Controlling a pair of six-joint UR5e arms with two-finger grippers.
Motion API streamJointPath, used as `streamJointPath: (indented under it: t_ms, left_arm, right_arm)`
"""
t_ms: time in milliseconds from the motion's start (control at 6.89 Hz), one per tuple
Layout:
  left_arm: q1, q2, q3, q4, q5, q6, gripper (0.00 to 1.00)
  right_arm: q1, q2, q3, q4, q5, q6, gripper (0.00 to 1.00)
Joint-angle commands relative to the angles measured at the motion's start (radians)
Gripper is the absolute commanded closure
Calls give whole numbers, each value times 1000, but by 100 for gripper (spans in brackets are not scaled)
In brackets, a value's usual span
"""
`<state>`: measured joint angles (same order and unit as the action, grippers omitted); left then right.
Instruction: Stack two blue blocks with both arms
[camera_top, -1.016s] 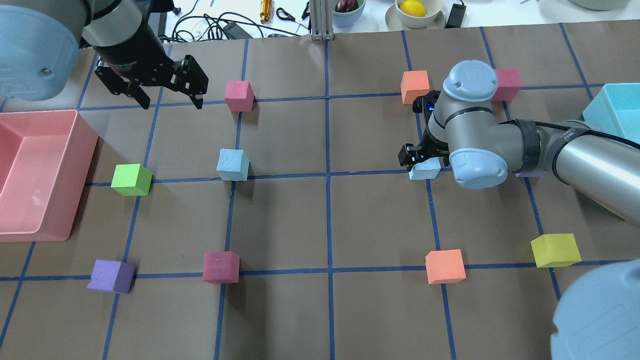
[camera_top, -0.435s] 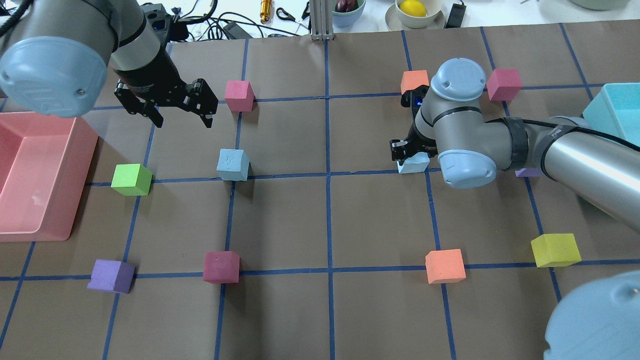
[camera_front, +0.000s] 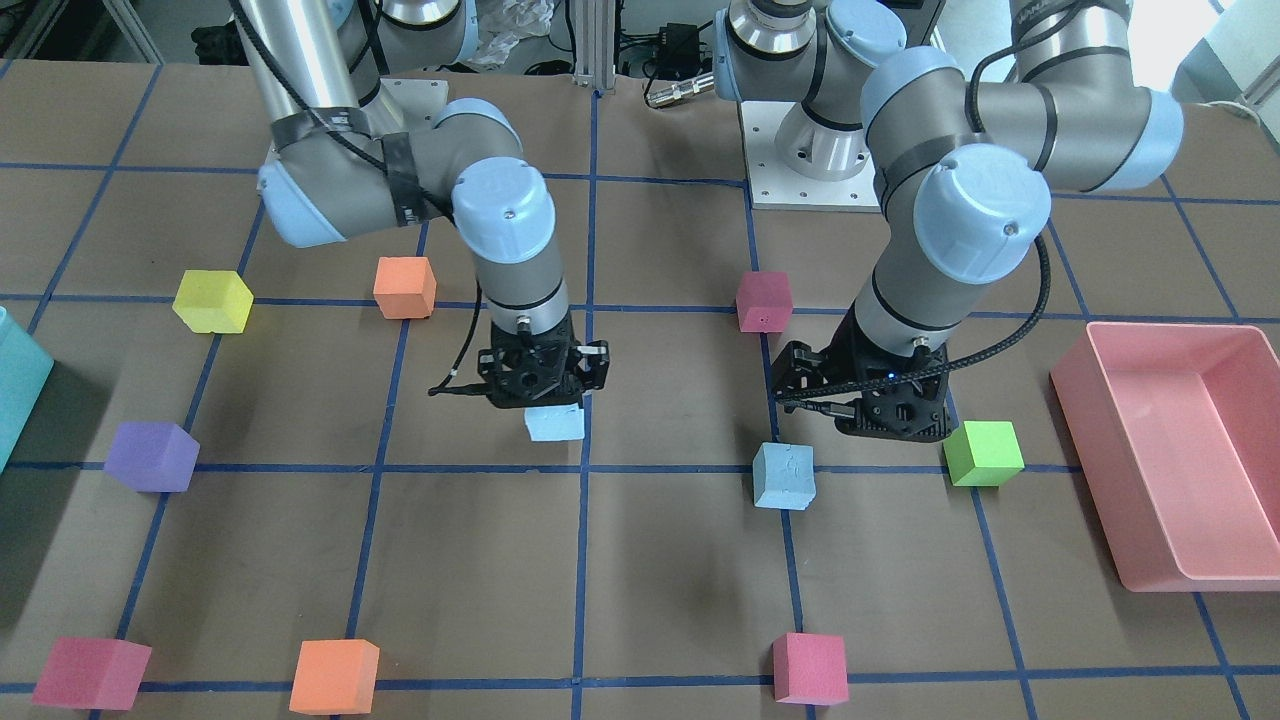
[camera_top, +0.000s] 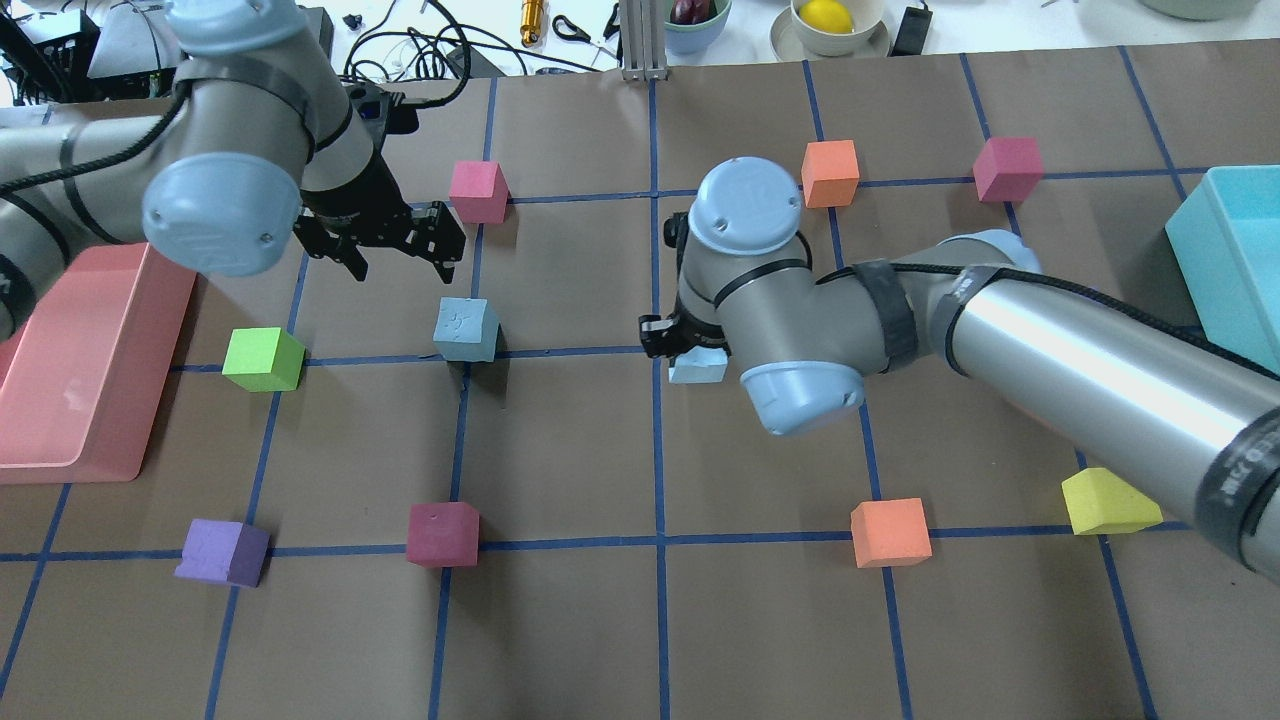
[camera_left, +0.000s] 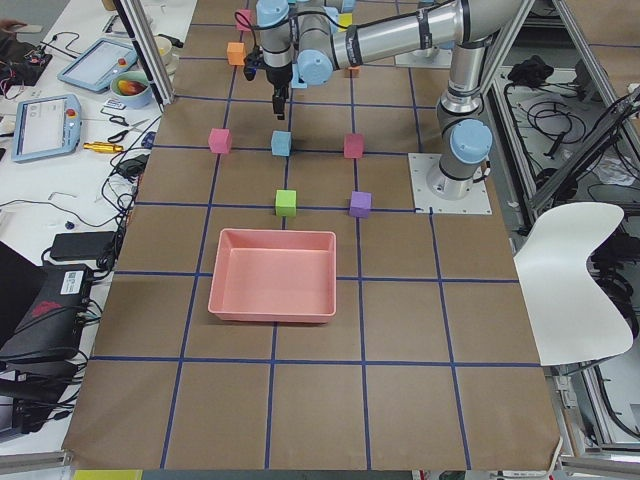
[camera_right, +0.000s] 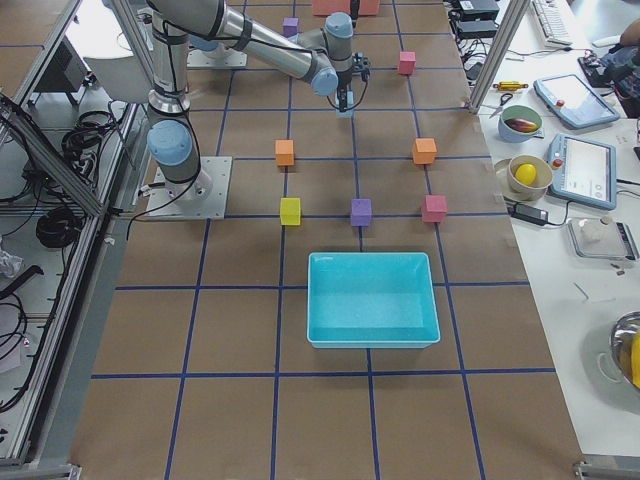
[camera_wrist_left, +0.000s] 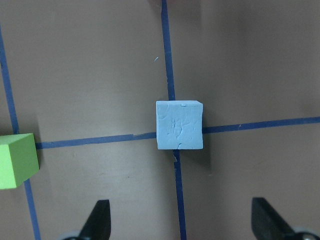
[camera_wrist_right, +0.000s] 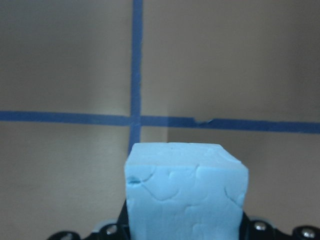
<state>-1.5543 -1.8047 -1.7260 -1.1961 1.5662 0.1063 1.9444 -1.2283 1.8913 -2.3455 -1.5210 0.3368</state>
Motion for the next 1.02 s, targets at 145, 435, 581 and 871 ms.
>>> streamJointPath:
  t_ms: [145, 435, 581, 871]
  left_arm:
    - [2, -99, -66, 167, -3, 7, 0]
    - [2, -149, -69, 202, -5, -3, 0]
    - [0, -160, -70, 204, -6, -11, 0]
    - [0, -185, -69, 205, -35, -14, 0]
  right_arm:
    - [88, 21, 60, -9, -14, 76, 60]
    - [88, 30, 55, -8, -11, 97, 0]
    - [65, 1, 23, 14, -14, 85, 0]
    - [6, -130, -111, 285, -14, 27, 0]
